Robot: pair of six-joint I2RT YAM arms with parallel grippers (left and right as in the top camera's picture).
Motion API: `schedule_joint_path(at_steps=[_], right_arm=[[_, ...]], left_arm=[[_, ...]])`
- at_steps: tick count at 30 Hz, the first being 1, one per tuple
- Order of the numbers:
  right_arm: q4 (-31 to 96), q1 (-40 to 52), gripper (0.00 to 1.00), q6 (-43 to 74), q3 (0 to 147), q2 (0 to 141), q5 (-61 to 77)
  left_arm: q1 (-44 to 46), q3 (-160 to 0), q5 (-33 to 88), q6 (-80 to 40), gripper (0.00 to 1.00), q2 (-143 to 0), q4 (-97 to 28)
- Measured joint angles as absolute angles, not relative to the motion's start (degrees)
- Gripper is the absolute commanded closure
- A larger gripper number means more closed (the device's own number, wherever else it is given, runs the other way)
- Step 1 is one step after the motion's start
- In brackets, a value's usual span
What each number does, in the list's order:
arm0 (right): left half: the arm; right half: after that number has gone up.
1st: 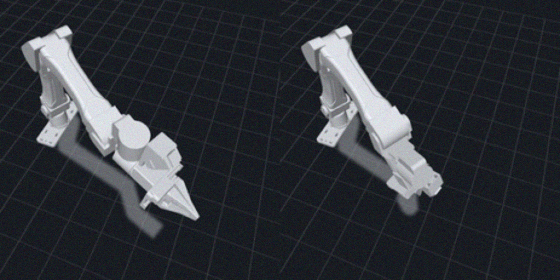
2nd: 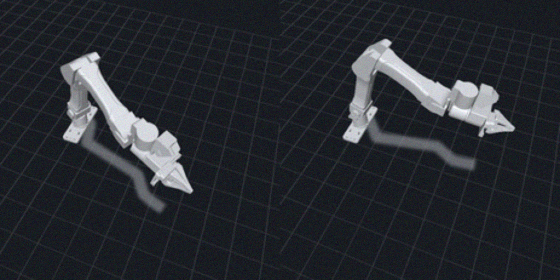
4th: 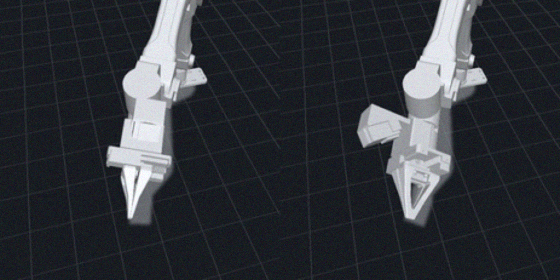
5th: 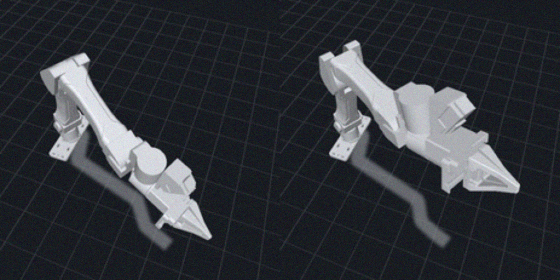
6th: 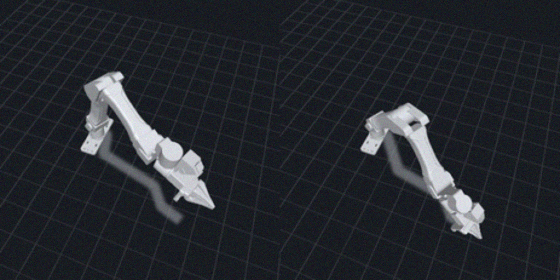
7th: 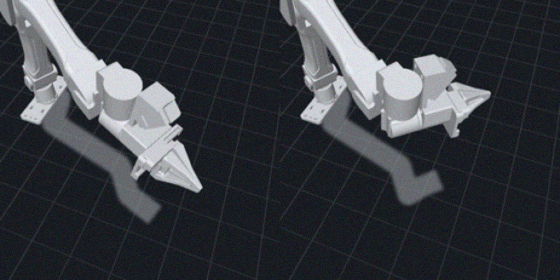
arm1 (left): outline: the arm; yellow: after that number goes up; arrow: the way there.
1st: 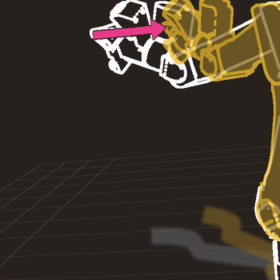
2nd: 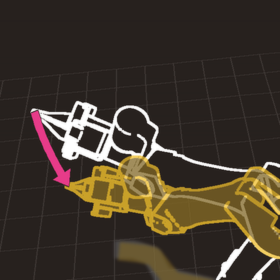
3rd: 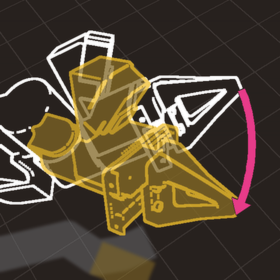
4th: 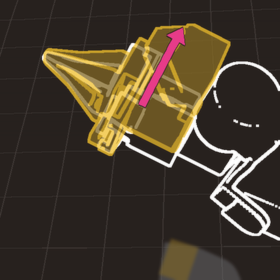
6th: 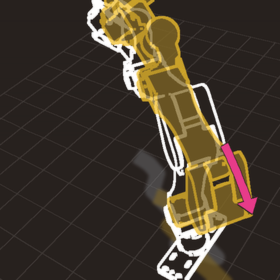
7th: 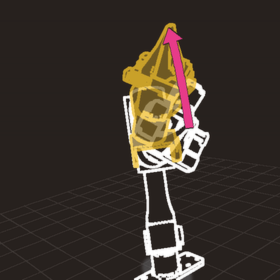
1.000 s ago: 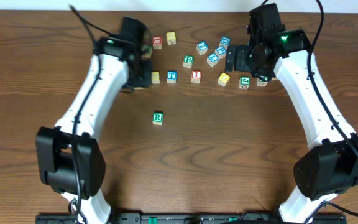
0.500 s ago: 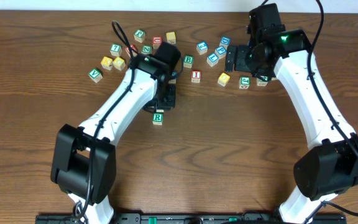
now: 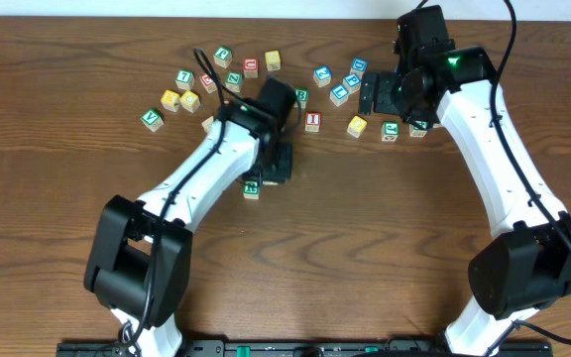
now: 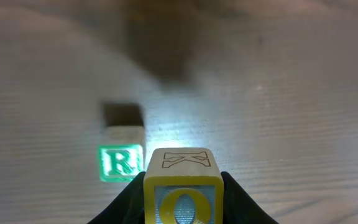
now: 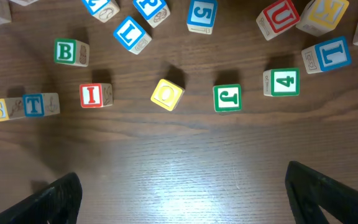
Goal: Spell out ROBOT
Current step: 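Lower the O block onto the table right of the R block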
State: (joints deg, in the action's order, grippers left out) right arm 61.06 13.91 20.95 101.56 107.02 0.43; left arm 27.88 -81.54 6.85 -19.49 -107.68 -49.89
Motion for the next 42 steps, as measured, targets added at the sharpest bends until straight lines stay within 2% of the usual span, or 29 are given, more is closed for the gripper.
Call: schedule_joint_path(at_steps=[13, 35, 42], right_arm=[[61.06, 13.91, 0.01, 20.95, 101.56, 107.04, 0.43], [61.06, 13.91, 0.01, 20.95, 101.56, 107.04, 0.4], [61.06, 13.91, 0.01, 20.95, 101.56, 107.04, 0.4]], left_arm=[[29.15, -71.96, 7.22, -18.98, 0.69, -107.68, -40.99], [28.82, -71.7, 5.67, -16.8, 0.69, -109.73, -38.68], [25.76, -71.7, 8.1, -16.69, 0.69, -110.41, -38.48]])
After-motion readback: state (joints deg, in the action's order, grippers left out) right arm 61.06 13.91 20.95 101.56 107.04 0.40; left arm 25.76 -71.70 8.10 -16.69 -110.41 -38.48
